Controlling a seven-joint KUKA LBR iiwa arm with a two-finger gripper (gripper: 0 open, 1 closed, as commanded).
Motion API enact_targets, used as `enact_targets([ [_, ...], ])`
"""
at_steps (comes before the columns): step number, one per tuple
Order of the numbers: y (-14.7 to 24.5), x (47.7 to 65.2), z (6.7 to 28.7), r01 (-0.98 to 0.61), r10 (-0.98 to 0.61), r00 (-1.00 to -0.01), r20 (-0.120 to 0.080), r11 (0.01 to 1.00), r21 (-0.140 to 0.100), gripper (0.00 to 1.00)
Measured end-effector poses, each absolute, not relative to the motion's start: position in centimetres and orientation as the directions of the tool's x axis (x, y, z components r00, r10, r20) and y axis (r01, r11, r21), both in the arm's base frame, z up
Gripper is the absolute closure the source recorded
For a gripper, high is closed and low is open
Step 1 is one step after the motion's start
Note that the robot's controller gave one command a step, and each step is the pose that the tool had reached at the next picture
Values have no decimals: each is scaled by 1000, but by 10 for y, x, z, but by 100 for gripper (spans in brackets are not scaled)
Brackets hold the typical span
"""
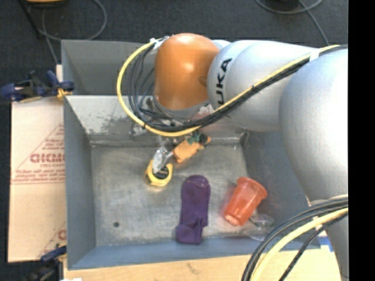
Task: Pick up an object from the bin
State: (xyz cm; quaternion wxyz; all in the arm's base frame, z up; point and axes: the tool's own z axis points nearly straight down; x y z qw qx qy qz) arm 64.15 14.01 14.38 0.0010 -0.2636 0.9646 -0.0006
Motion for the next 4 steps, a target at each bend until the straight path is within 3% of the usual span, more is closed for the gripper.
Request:
enact_targets([
  [1,121,647,147,-711,-711,-703,-6,703,-3,0],
  [2,95,619,96,-806,-806,-592,-6,592,-6,0],
  [3,92,614,84,-829,-829,-559,-2,559,-3,0],
  [4,89,621,80,-854,-854,-520,4,520,-3,100],
])
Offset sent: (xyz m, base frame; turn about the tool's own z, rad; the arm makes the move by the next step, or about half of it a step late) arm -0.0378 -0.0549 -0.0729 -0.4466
